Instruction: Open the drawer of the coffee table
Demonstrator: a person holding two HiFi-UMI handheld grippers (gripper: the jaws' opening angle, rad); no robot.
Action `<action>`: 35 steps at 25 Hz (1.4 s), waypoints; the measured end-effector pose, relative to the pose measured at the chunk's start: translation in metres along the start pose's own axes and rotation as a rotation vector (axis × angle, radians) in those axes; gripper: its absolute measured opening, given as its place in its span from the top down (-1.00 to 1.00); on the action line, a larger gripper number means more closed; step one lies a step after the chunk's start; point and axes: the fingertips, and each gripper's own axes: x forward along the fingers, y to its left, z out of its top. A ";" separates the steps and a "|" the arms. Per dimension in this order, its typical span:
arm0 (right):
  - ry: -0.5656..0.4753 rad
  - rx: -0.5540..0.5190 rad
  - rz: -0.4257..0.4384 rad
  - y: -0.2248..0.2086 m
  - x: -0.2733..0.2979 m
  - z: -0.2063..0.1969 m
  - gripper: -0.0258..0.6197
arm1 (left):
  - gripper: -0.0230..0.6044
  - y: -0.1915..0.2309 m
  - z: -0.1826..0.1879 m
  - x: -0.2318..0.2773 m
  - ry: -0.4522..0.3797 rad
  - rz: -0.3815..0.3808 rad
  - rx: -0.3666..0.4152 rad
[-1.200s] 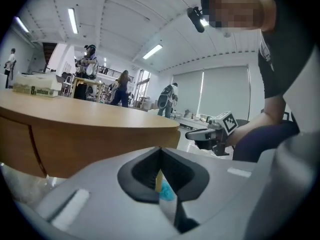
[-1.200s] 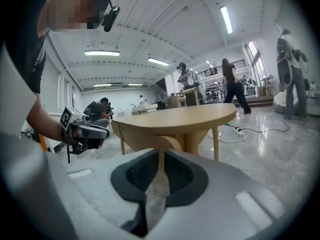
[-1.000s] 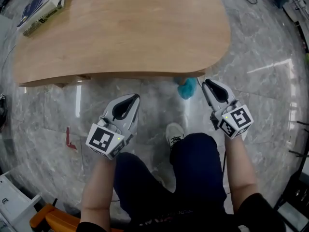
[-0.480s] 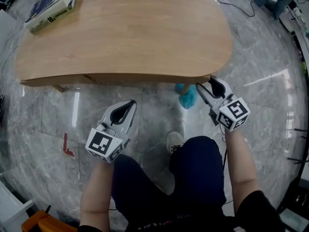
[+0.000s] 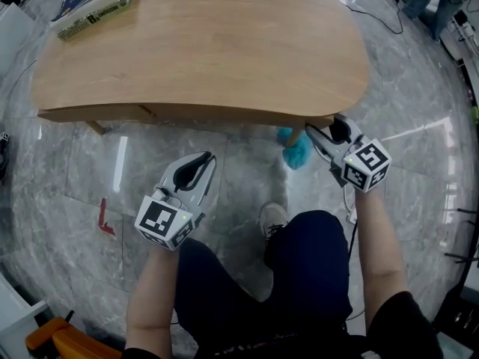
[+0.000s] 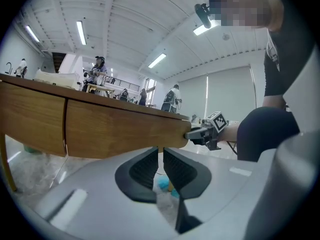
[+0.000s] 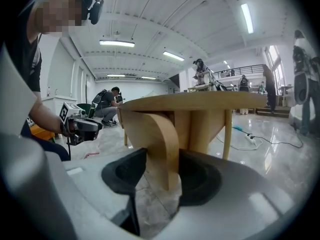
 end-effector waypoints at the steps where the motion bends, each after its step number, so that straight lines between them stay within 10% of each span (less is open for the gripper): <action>1: -0.002 0.001 0.004 0.000 0.000 0.000 0.36 | 0.80 -0.001 0.000 0.000 0.000 -0.001 -0.002; 35: 0.065 -0.081 0.172 0.069 -0.043 -0.020 0.51 | 0.80 -0.036 0.014 -0.039 -0.027 -0.026 0.035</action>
